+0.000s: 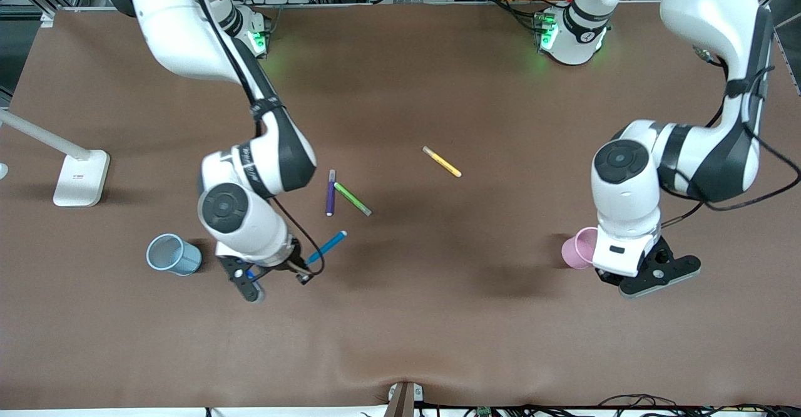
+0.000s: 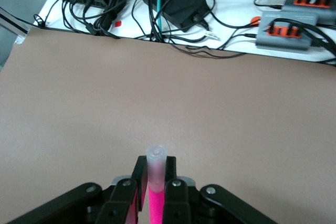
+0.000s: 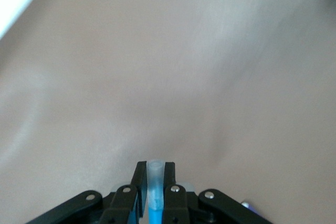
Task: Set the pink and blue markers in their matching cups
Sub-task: 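Lift the blue marker with the right gripper toward the light blue cup, then lower the pink marker into the pink cup and open the left gripper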
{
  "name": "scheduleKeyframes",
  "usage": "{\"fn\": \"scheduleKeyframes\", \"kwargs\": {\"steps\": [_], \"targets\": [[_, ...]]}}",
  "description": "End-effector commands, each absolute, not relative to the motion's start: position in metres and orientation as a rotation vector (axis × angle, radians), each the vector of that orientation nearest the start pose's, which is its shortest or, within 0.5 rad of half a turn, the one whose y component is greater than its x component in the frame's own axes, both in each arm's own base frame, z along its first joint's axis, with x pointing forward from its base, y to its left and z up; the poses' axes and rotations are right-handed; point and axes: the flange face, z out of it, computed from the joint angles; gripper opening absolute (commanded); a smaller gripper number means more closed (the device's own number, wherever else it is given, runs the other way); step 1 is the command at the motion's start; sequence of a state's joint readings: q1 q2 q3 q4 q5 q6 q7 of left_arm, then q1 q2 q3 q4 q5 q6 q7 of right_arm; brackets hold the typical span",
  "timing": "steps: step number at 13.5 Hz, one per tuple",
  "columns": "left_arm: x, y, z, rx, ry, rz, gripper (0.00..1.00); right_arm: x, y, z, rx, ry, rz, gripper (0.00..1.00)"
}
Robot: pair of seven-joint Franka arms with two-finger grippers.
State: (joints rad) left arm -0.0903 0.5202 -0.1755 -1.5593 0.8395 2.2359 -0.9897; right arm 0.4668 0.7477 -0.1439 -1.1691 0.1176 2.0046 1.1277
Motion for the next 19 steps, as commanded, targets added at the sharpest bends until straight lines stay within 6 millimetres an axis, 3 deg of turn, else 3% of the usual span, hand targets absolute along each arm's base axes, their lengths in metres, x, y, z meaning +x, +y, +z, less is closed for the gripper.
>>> {"fn": "scheduleKeyframes", "kwargs": {"steps": [1, 3, 6, 12, 15, 19], "targets": [[0.703, -0.151, 0.367, -2.614, -0.397, -0.724, 0.0, 0.711, 0.226, 0.397, -2.929, 1.044, -0.062, 0.0], [0.701, -0.156, 0.355, -2.618, -0.464, -0.724, 0.0, 0.712, 0.195, 0.409, -3.014, 0.947, -0.058, 0.0], [0.695, -0.159, 0.338, -2.618, -0.537, -0.706, 0.0, 0.715, 0.153, 0.411, -3.229, 0.771, -0.114, 0.0], [0.674, -0.159, 0.323, -2.613, -0.588, -0.654, 0.0, 0.727, 0.111, 0.431, -3.549, 0.454, -0.361, 0.0], [0.669, -0.157, 0.323, -2.607, -0.622, -0.644, 0.0, 0.728, 0.106, 0.421, -3.539, 0.381, -0.435, 0.0], [0.668, -0.156, 0.315, -2.596, -0.711, -0.646, 0.0, 0.721, 0.084, 0.391, -3.517, 0.286, -0.582, 0.0]]}}
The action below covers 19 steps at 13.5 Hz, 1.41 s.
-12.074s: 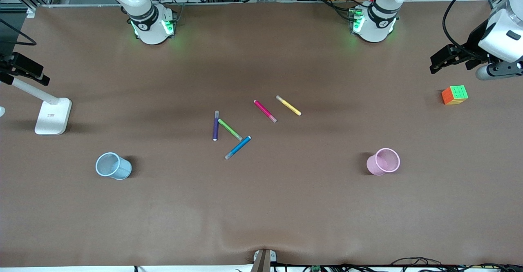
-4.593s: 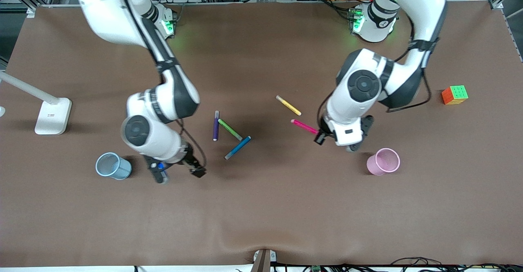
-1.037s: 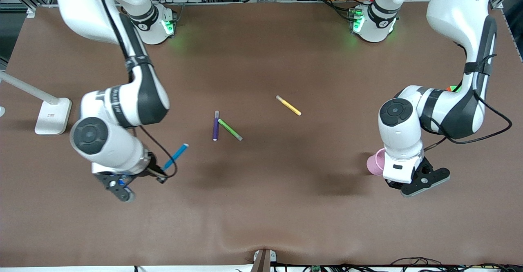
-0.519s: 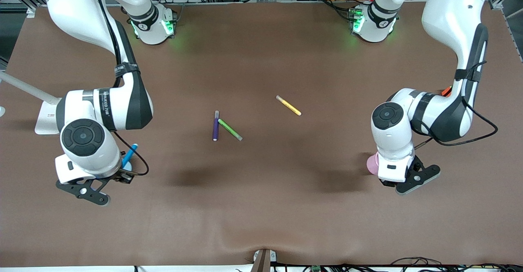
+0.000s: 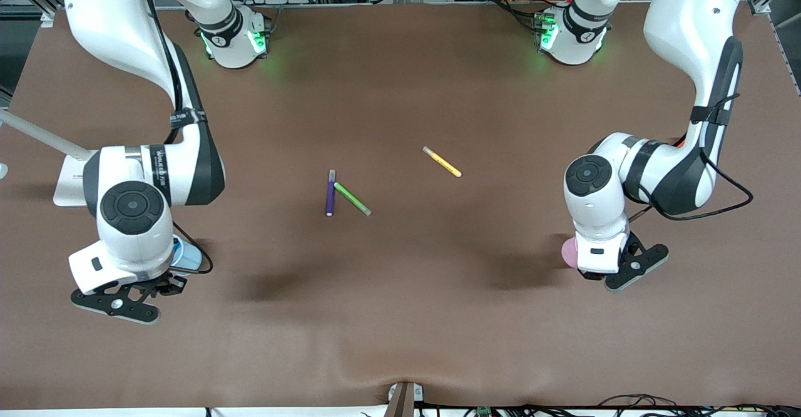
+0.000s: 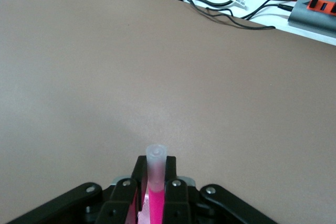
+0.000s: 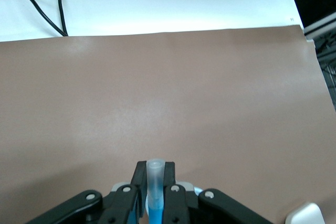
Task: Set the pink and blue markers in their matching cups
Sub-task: 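Lower the pink marker into the pink cup and open the left gripper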
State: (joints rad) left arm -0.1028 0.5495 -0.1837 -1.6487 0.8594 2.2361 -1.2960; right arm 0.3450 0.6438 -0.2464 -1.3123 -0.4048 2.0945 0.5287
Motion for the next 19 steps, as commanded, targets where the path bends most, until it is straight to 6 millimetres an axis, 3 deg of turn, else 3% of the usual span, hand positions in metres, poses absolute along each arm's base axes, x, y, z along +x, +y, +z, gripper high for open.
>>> {"fn": "scheduleKeyframes", "kwargs": {"steps": [1, 3, 4, 6, 7, 10, 14, 19], "targets": [[0.667, -0.155, 0.315, -2.593, -0.716, -0.644, 0.0, 0.717, 0.075, 0.381, -3.509, 0.264, -0.609, 0.0], [0.667, -0.153, 0.314, -2.592, -0.729, -0.64, 0.01, 0.709, 0.058, 0.365, -3.497, 0.228, -0.665, 0.0], [0.667, -0.153, 0.317, -2.601, -0.75, -0.632, 0.19, 0.707, 0.049, 0.358, -3.49, 0.225, -0.683, 0.0], [0.667, -0.153, 0.32, -2.612, -0.795, -0.607, 0.66, 0.704, 0.037, 0.346, -3.472, 0.21, -0.724, 0.0], [0.668, -0.152, 0.321, -2.607, -0.8, -0.604, 1.0, 0.704, 0.029, 0.344, -3.47, 0.205, -0.749, 0.0], [0.669, -0.148, 0.336, -2.6, -0.809, -0.625, 1.0, 0.7, 0.018, 0.331, -3.441, 0.17, -0.817, 0.0], [0.67, -0.142, 0.349, -2.61, -0.815, -0.619, 1.0, 0.692, 0.017, 0.316, -3.42, 0.196, -0.814, 0.0], [0.672, -0.137, 0.404, -2.761, -0.849, -0.472, 1.0, 0.681, 0.019, 0.299, -3.408, 0.231, -0.781, 0.0]]}}
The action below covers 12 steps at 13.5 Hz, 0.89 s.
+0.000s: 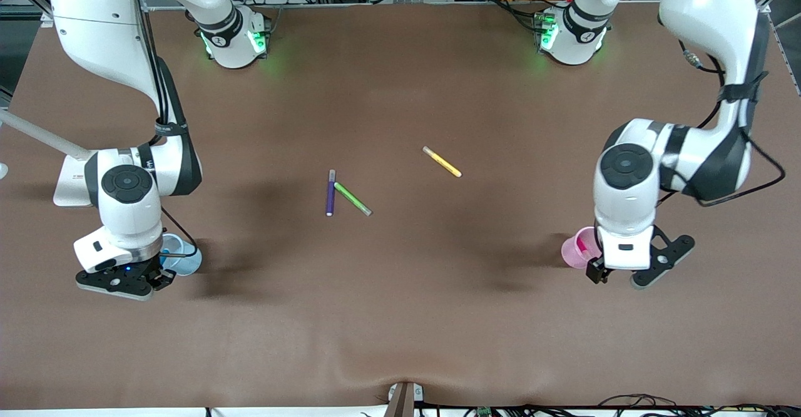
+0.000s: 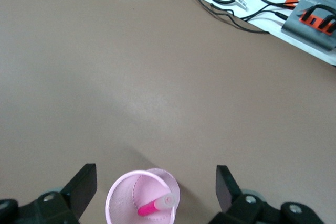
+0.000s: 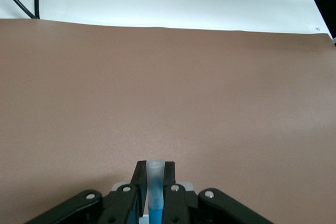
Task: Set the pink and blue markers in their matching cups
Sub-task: 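Lower the pink marker into the pink cup and open the left gripper, then raise the left gripper away while the right gripper lowers blue into cup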
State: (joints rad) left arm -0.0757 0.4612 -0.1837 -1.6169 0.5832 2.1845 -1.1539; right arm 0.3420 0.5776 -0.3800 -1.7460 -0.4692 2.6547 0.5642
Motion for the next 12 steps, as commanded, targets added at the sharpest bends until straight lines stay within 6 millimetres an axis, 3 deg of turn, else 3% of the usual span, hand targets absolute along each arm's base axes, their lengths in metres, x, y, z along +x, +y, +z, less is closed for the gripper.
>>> {"fn": "scheduleKeyframes", "kwargs": {"steps": [1, 3, 4, 6, 8, 9, 12], "targets": [[0.668, -0.133, 0.414, -2.773, -0.855, -0.436, 1.0, 0.681, 0.019, 0.299, -3.404, 0.232, -0.784, 0.0], [0.66, -0.125, 0.436, -2.798, -0.858, -0.364, 1.0, 0.677, 0.019, 0.293, -3.4, 0.255, -0.772, 0.01], [0.654, -0.125, 0.447, -2.827, -0.859, -0.323, 1.0, 0.676, 0.02, 0.292, -3.396, 0.258, -0.774, 0.07], [0.645, -0.113, 0.473, -2.875, -0.851, -0.266, 1.0, 0.676, 0.02, 0.293, -3.387, 0.296, -0.779, 0.47], [0.635, -0.113, 0.501, -2.931, -0.827, -0.233, 1.0, 0.677, 0.02, 0.293, -3.386, 0.298, -0.779, 0.93], [0.632, -0.114, 0.513, -2.949, -0.828, -0.205, 1.0, 0.677, 0.02, 0.294, -3.387, 0.296, -0.782, 1.0], [0.621, -0.114, 0.556, -2.977, -0.789, -0.131, 1.0, 0.685, 0.019, 0.306, -3.388, 0.281, -0.812, 1.0]]}}
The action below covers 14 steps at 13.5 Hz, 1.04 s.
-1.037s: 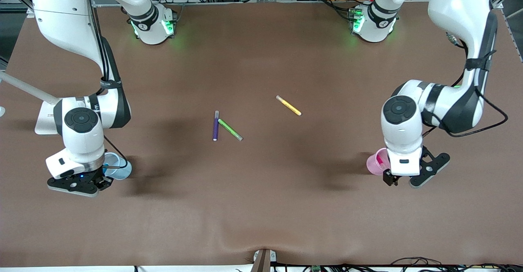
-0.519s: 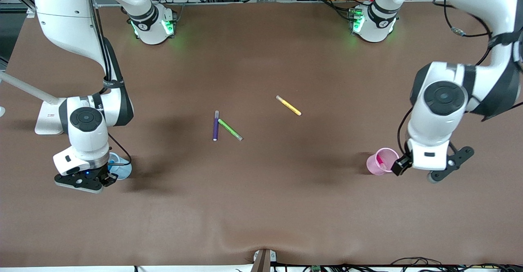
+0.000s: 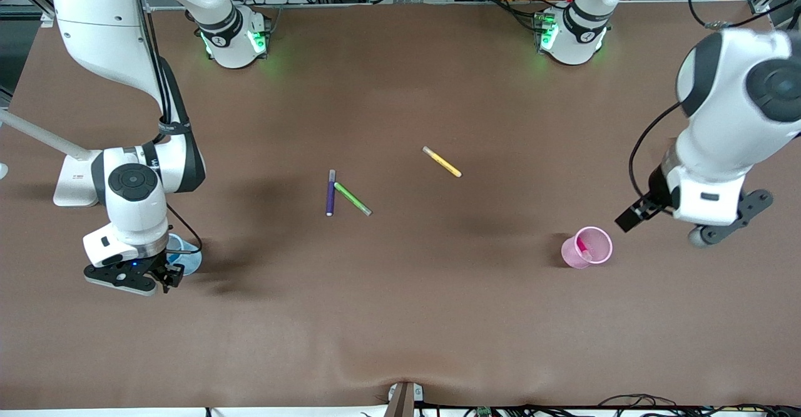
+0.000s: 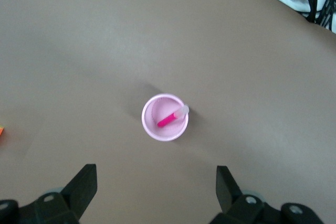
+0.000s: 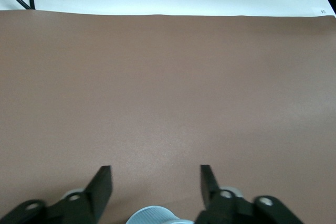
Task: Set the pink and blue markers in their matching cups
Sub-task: 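Raise the left gripper away while the right gripper lowers blue into cup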
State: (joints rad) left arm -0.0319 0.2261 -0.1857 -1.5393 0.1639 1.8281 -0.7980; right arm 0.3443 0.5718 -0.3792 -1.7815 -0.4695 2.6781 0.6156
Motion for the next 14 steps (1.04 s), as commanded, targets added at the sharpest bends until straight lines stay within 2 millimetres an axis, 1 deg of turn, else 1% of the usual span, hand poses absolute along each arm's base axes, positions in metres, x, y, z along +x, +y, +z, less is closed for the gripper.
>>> {"fn": "scheduleKeyframes", "kwargs": {"steps": [1, 2, 3, 4, 5, 6, 7, 8, 9, 10, 12, 13, 14], "targets": [[0.614, -0.111, 0.575, -2.984, -0.744, -0.132, 1.0, 0.691, 0.019, 0.312, -3.388, 0.267, -0.832, 1.0], [0.608, -0.107, 0.585, -2.988, -0.7, -0.13, 1.0, 0.694, 0.02, 0.317, -3.396, 0.218, -0.841, 1.0], [0.601, -0.101, 0.597, -2.992, -0.658, -0.134, 1.0, 0.704, 0.021, 0.333, -3.399, 0.182, -0.878, 1.0], [0.594, -0.094, 0.606, -3.001, -0.609, -0.115, 1.0, 0.712, 0.021, 0.343, -3.44, 0.165, -0.844, 1.0], [0.583, -0.087, 0.618, -3.032, -0.58, -0.07, 1.0, 0.721, 0.024, 0.353, -3.477, 0.161, -0.808, 1.0], [0.576, -0.078, 0.626, -3.059, -0.541, -0.039, 1.0, 0.726, 0.036, 0.359, -3.47, 0.174, -0.787, 1.0], [0.569, -0.069, 0.633, -3.074, -0.453, -0.02, 1.0, 0.729, 0.036, 0.366, -3.437, 0.234, -0.762, 1.0], [0.56, -0.066, 0.642, -3.081, -0.346, -0.01, 1.0, 0.732, 0.038, 0.373, -3.409, 0.266, -0.719, 1.0], [0.559, -0.064, 0.643, -3.081, -0.265, -0.006, 1.0, 0.735, 0.035, 0.381, -3.397, 0.276, -0.653, 1.0], [0.554, -0.066, 0.642, -3.07, -0.219, 0.043, 1.0, 0.739, 0.036, 0.393, -3.394, 0.264, -0.611, 1.0], [0.534, -0.066, 0.665, -3.065, -0.196, 0.022, 1.0, 0.744, 0.04, 0.411, -3.384, 0.251, -0.557, 1.0], [0.526, -0.062, 0.669, -3.071, -0.163, 0.047, 1.0, 0.745, 0.046, 0.417, -3.36, 0.23, -0.532, 1.0], [0.523, -0.06, 0.67, -3.07, -0.148, 0.064, 1.0, 0.746, 0.048, 0.427, -3.338, 0.206, -0.506, 1.0]]}}
